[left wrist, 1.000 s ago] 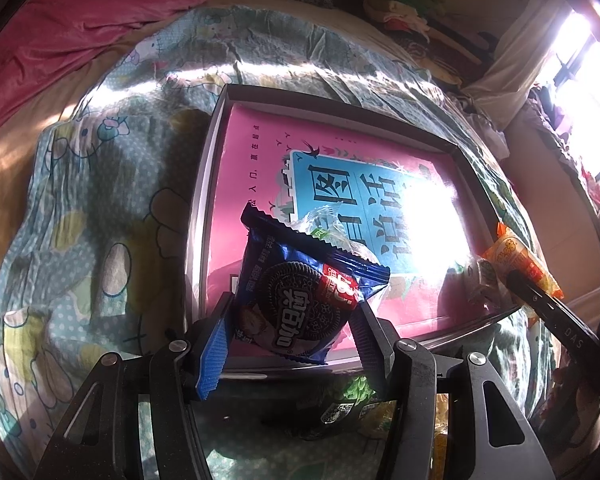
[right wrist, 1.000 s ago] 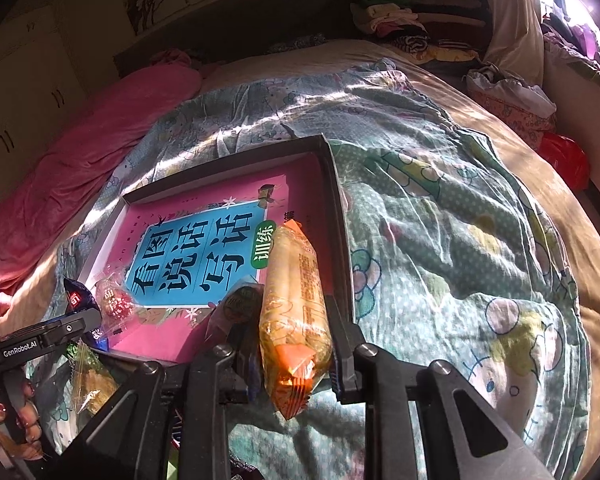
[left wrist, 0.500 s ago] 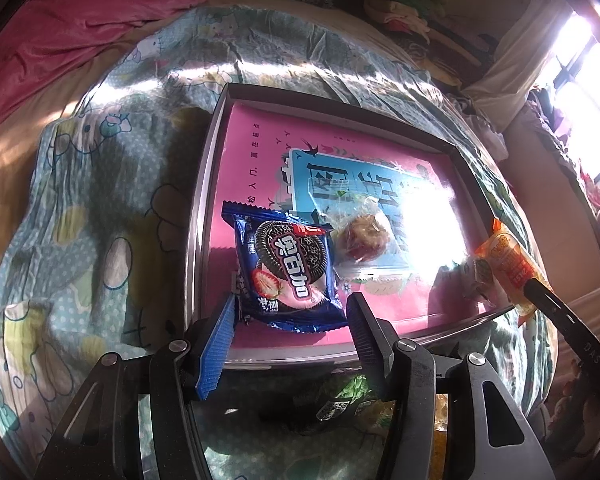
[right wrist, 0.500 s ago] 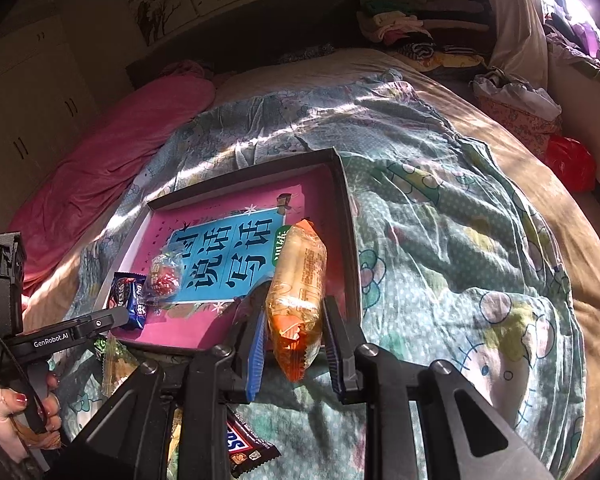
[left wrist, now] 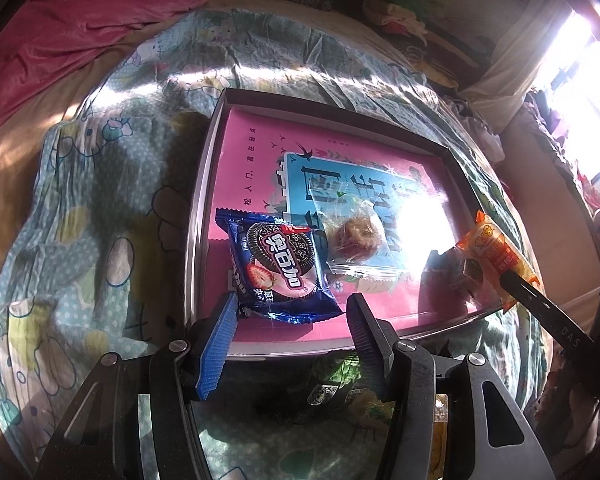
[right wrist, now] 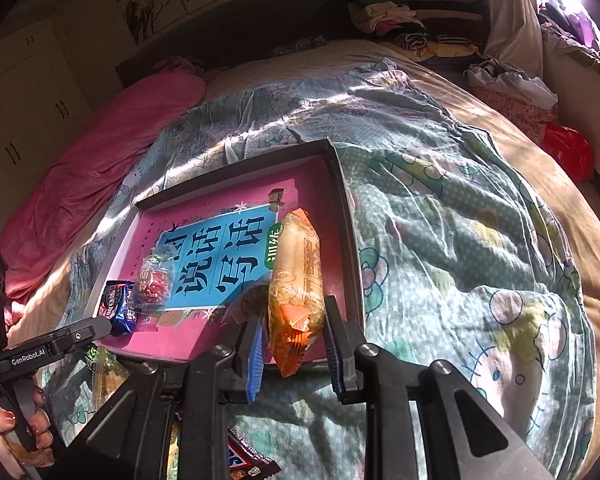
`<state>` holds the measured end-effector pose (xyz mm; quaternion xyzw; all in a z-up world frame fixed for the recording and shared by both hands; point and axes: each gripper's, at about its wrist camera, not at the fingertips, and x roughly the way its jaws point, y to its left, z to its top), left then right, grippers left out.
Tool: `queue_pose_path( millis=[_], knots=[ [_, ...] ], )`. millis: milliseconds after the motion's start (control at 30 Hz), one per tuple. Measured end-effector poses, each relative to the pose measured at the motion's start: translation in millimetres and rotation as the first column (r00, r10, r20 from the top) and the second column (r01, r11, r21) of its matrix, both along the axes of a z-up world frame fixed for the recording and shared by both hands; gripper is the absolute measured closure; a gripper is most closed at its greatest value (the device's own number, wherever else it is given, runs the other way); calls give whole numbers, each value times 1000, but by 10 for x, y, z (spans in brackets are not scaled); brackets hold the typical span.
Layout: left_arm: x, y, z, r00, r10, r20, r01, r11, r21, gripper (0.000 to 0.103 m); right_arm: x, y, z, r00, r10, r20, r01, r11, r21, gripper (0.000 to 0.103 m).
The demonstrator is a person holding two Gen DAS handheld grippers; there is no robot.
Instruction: Organize snacks
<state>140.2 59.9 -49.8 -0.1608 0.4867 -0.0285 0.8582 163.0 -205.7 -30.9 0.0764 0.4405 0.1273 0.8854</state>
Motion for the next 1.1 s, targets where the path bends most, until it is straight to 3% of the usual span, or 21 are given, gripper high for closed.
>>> queue_pose_path(
  millis=[600, 733, 1100],
  knots=[
    [-34, 11, 106, 1000, 0, 14, 0, 1000, -4, 45, 90, 45, -53, 1000, 10, -2, -10, 1000, -18, 76],
    [-49, 9, 122, 1000, -2, 15, 2, 1000, 3, 45, 66, 31, -65, 1000, 2, -10, -2, 1000, -10, 68],
    [-58, -12, 143, 1000, -4, 18, 4, 1000, 9, 45, 26, -30, -5, 1000, -18, 1, 18, 1000, -5, 60]
  ],
)
